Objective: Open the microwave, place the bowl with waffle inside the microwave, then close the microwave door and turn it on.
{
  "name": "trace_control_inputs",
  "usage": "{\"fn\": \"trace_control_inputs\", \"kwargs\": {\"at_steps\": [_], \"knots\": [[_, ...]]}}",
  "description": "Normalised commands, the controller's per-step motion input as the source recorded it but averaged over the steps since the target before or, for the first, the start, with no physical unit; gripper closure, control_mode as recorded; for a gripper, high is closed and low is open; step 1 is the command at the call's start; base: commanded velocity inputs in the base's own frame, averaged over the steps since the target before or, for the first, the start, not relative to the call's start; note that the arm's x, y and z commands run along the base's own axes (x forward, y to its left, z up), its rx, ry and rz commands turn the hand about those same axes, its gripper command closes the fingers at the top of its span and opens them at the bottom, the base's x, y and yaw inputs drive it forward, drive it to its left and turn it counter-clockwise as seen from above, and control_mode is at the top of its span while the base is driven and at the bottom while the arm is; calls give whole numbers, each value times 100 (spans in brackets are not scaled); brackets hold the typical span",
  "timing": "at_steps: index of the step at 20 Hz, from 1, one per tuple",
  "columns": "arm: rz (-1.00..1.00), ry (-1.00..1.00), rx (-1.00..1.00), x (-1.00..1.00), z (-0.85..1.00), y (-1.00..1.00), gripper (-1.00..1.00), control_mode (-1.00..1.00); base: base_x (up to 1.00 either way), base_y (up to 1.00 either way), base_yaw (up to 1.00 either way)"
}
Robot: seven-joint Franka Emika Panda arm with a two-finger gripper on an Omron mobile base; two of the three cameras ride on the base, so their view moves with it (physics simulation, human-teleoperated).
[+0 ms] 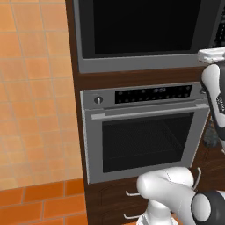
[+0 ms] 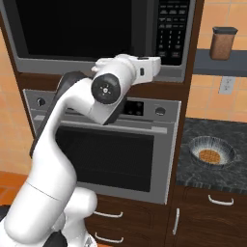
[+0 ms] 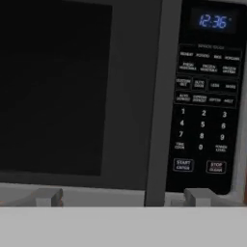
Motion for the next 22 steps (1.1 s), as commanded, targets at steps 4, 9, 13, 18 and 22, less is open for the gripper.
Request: {"fn": "trace_control_inputs", "kwargs": {"at_steps": [4, 9, 13, 18, 22], "knots": [[0, 0, 8, 79, 0, -46, -100, -100, 0, 0, 0], [-1, -1, 2, 38, 0, -14, -100, -100, 0, 0, 0], [0, 0, 0, 32, 14, -1, -100, -100, 0, 0, 0], [0, 3, 0, 37, 5, -1, -100, -100, 0, 0, 0], [0, 4, 0, 15, 0, -1, -100, -100, 0, 0, 0]]}}
